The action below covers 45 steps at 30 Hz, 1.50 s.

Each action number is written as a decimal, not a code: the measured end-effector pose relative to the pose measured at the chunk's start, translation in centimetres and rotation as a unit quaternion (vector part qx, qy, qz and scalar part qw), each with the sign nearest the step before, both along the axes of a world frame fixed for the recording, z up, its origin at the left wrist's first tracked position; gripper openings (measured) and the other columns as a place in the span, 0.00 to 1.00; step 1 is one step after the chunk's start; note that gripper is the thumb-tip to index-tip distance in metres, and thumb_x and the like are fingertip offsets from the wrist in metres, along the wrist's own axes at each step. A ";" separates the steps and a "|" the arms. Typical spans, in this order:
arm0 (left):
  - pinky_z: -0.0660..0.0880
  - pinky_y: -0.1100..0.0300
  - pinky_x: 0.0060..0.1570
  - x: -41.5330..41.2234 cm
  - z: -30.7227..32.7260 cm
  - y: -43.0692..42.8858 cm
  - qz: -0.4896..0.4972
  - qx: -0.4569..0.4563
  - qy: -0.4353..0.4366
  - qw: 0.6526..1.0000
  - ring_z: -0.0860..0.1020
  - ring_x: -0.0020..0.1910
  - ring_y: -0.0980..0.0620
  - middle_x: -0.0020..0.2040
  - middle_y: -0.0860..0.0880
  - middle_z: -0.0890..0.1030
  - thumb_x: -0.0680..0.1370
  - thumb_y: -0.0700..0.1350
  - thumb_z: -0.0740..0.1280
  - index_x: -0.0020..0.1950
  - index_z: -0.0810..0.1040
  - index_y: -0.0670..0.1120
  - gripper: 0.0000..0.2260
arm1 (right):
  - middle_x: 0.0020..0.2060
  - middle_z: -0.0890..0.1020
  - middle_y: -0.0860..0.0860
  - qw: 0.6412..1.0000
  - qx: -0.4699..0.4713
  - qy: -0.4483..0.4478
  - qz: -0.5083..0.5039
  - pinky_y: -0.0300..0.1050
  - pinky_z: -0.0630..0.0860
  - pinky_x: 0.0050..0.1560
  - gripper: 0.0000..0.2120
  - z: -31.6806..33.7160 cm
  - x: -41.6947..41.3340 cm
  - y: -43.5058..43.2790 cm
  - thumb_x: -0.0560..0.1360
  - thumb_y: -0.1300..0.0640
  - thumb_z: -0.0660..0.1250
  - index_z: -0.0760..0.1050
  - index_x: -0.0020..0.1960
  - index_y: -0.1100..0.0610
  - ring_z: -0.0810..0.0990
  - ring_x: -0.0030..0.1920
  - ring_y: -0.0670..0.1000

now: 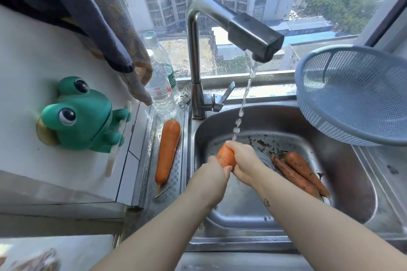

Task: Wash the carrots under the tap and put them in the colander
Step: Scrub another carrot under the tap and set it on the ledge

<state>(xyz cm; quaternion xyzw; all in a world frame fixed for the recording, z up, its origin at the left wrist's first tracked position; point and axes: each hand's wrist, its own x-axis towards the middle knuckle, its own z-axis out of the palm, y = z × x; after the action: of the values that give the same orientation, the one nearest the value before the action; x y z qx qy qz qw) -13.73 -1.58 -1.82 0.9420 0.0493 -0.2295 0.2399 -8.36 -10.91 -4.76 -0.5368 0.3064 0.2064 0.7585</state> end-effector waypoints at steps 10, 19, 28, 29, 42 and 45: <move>0.75 0.51 0.43 0.2 0.1 0.4 -0.017 0.007 -0.021 1.000 0.78 0.42 0.47 0.44 0.47 0.78 0.82 0.55 0.54 0.57 0.67 0.44 0.15 | 0.38 0.74 0.57 0.997 0.069 -0.012 -0.017 0.48 0.74 0.36 0.05 0.3 0.0 -0.5 0.80 0.67 0.60 0.71 0.46 0.62 0.75 0.37 0.53; 0.72 0.55 0.41 0.0 -0.1 0.6 -0.009 0.012 -0.028 1.000 0.74 0.39 0.48 0.44 0.48 0.75 0.82 0.56 0.54 0.58 0.66 0.44 0.16 | 0.39 0.75 0.58 0.992 0.121 0.009 -0.014 0.53 0.76 0.41 0.05 0.5 0.2 -0.8 0.81 0.64 0.58 0.71 0.48 0.64 0.76 0.39 0.55; 0.70 0.55 0.39 -1.1 -0.4 -0.3 -0.031 0.022 -0.050 0.998 0.74 0.40 0.48 0.47 0.47 0.78 0.82 0.56 0.55 0.60 0.65 0.47 0.15 | 0.28 0.81 0.56 0.994 -0.001 0.074 -0.079 0.56 0.78 0.50 0.14 -1.1 1.0 -0.8 0.79 0.60 0.60 0.76 0.37 0.62 0.79 0.35 0.58; 0.70 0.55 0.38 -1.2 -0.4 0.0 -0.025 -0.002 -0.047 0.999 0.75 0.40 0.49 0.46 0.47 0.78 0.82 0.56 0.55 0.61 0.66 0.47 0.15 | 0.31 0.82 0.57 0.994 0.029 0.073 -0.072 0.55 0.78 0.49 0.14 -1.0 0.9 -1.1 0.80 0.59 0.60 0.76 0.38 0.63 0.79 0.36 0.57; 0.71 0.66 0.22 -0.6 1.9 1.1 0.264 -0.547 0.305 0.733 0.71 0.25 0.56 0.34 0.47 0.75 0.81 0.57 0.57 0.58 0.69 0.41 0.19 | 0.31 0.77 0.55 0.994 0.110 0.014 -0.004 0.42 0.78 0.30 0.06 1.0 0.5 -1.3 0.75 0.61 0.65 0.73 0.40 0.60 0.78 0.31 0.52; 0.71 0.66 0.23 -0.7 2.0 1.1 0.253 -0.547 0.294 0.742 0.71 0.25 0.56 0.35 0.47 0.75 0.80 0.58 0.58 0.60 0.69 0.42 0.20 | 0.30 0.77 0.56 0.995 0.098 0.021 -0.029 0.42 0.77 0.30 0.11 1.0 1.0 -1.3 0.78 0.59 0.61 0.73 0.37 0.61 0.77 0.30 0.53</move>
<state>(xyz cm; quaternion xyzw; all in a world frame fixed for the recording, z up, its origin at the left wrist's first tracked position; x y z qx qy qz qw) -14.39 -0.52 0.14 0.4876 0.2199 -0.4131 0.7371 -7.33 -12.25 -3.77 -0.4466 0.3160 0.2245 0.8064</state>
